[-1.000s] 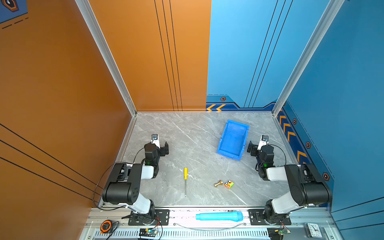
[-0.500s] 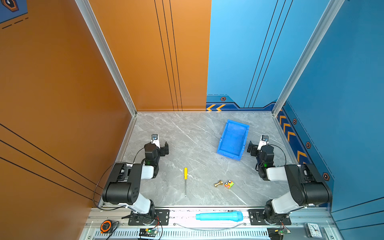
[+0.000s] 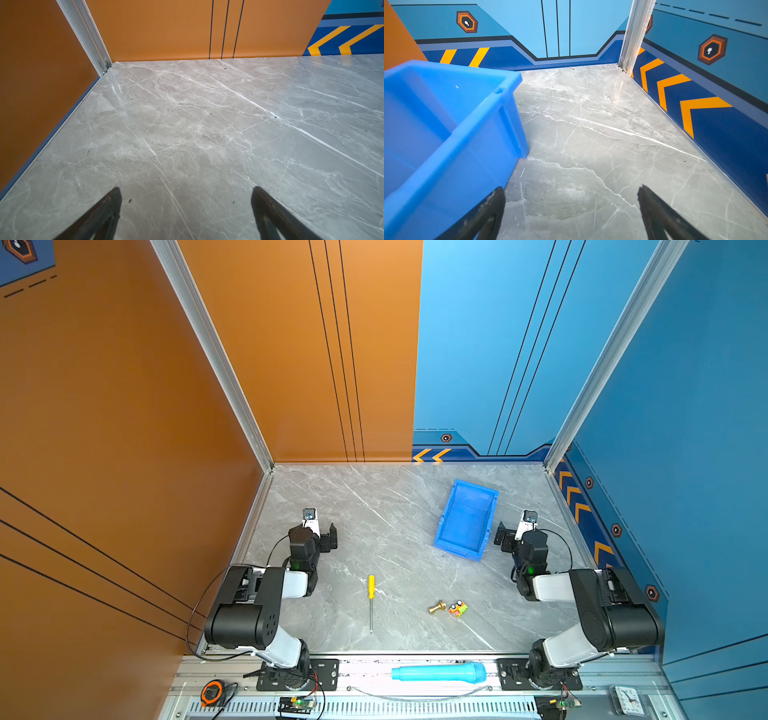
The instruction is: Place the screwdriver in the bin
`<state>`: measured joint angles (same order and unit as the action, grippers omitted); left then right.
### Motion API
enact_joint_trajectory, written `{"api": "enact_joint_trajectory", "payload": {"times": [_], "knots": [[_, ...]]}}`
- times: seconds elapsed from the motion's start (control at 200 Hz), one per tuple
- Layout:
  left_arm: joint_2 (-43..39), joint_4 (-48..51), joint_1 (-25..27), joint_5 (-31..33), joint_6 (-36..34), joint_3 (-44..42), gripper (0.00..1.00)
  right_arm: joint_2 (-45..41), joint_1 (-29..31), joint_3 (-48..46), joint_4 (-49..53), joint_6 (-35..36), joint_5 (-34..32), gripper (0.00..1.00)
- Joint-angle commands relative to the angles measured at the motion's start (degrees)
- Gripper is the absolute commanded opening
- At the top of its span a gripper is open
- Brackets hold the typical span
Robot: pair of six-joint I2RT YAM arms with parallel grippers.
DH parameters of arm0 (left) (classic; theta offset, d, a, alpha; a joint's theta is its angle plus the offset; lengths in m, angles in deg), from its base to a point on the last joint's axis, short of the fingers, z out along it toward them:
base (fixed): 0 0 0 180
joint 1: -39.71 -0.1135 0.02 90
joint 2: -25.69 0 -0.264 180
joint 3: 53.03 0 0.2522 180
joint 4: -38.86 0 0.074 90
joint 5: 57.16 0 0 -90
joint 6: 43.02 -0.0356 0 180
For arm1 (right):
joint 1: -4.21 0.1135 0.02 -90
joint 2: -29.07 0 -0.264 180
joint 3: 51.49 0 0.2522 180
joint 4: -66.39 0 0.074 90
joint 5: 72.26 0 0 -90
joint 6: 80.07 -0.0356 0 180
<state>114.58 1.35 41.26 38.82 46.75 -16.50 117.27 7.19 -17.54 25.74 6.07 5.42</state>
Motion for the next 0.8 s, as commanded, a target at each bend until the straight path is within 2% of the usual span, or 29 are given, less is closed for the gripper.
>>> {"api": "enact_joint_trajectory", "payload": {"times": [0.0, 0.195, 0.355, 0.446, 0.581, 0.791], "knots": [[-0.2, 0.1, -0.5, 0.4, -0.3, -0.5, 0.98, -1.1, 0.1, 0.5, 2.0, -0.8, -3.1, 1.0], [-4.6, 6.7, -0.8, 0.5, 0.3, 1.2, 0.98, -8.3, 0.8, 0.4, 8.3, -0.7, -4.4, 1.0], [-11.8, 25.6, -1.5, -3.1, 2.4, 6.5, 0.98, -17.2, 2.0, 0.3, 16.6, -1.7, -5.0, 1.0], [-14.8, 32.8, -1.0, -5.1, 5.1, 8.5, 0.98, -22.1, 3.8, 0.4, 21.5, -2.3, -7.5, 1.0], [-17.7, 45.5, 0.9, -2.3, 11.2, 13.6, 0.98, -30.3, 7.8, 2.8, 33.5, -3.8, -13.2, 1.0], [-16.9, 65.3, 3.6, -6.2, 16.4, 23.7, 0.98, -41.7, 15.3, 10.4, 57.8, -11.3, -22.9, 1.0]]}}
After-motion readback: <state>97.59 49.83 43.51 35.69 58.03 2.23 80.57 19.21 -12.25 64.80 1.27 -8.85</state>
